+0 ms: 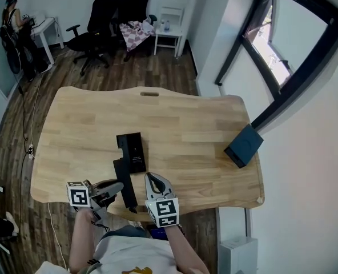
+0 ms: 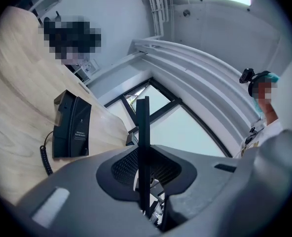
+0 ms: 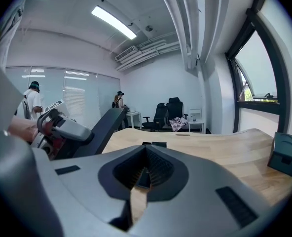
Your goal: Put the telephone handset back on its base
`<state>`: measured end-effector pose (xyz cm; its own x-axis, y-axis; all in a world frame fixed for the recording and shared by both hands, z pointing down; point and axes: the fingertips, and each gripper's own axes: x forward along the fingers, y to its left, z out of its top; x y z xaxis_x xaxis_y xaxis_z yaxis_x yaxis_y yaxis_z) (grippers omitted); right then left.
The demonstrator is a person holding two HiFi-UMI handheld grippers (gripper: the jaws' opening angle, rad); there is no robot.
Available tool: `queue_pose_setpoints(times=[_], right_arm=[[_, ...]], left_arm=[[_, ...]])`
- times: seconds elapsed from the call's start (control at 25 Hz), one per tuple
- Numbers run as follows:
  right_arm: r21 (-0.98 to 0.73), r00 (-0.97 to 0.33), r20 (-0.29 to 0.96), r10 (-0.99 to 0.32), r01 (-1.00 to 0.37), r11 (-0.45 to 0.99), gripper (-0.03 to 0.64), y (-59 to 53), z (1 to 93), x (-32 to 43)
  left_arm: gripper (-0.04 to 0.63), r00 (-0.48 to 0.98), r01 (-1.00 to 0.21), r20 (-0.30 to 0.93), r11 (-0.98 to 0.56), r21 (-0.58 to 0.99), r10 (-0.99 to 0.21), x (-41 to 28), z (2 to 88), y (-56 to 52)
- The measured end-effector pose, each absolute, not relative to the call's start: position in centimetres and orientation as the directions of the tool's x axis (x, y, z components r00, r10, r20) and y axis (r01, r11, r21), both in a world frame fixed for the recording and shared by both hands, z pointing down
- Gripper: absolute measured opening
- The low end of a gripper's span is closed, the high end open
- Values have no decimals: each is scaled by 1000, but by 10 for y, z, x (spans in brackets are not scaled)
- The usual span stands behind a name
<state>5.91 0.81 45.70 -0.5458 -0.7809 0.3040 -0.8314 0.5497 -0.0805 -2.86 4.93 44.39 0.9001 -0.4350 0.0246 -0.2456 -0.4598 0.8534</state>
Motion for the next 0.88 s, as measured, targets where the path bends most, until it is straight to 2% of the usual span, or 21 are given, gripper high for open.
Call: queue_pose_setpoints(times=[0.4, 0.68, 0.88], right_arm=[[-78, -500, 328, -801, -860, 504, 6, -46, 467, 36], [-85, -446, 315, -838, -892, 443, 6, -47, 461, 45], [-105, -459, 302, -836, -887, 449, 6, -46, 462, 45]], left_arm=[[71, 927, -194, 3, -473, 859, -376, -48, 448, -18], [71, 926, -220, 24, -484, 847, -378, -63, 446, -33], [71, 923, -215, 15, -483, 849, -385, -61, 446, -29]])
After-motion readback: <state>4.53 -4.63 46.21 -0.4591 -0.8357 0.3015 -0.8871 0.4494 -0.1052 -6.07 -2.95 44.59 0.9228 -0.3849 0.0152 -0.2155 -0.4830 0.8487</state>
